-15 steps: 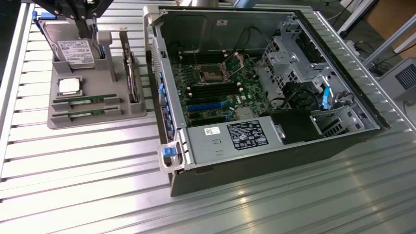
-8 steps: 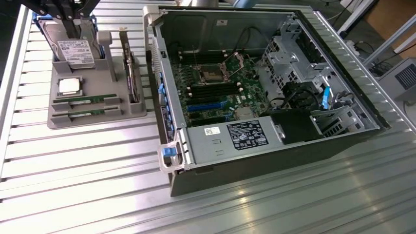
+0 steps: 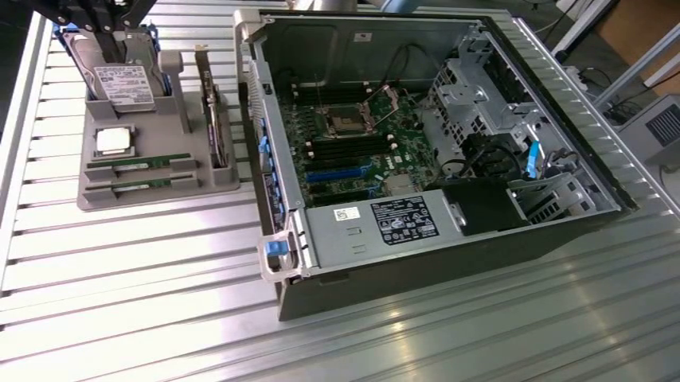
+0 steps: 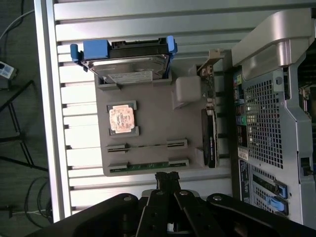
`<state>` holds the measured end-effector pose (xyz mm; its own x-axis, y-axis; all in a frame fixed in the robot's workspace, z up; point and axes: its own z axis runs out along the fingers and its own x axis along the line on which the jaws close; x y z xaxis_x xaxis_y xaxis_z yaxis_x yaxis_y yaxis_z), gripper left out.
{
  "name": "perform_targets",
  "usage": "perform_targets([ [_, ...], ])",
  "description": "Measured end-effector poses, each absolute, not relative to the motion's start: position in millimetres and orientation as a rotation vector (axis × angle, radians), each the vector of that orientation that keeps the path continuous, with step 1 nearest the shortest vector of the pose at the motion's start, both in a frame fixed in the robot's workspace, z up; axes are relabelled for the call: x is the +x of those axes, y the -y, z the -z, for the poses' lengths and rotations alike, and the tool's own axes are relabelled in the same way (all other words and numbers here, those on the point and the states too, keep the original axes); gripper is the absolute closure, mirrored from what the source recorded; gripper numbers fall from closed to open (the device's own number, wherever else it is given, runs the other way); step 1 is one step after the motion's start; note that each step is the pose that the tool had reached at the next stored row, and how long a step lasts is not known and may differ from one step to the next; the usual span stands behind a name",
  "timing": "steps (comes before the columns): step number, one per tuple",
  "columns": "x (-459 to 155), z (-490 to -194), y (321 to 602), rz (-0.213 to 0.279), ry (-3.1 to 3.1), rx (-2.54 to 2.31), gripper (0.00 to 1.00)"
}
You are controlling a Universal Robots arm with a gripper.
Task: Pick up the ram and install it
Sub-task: 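Reach for the ram, then pick up the ram and move it above insertion slot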
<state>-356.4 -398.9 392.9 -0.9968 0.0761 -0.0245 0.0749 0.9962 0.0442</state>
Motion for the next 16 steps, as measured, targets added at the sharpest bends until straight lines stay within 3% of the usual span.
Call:
perform_targets([
  [16,-356.7,-392.9,398.9,-0.068,-3.116,0.029,0.9],
])
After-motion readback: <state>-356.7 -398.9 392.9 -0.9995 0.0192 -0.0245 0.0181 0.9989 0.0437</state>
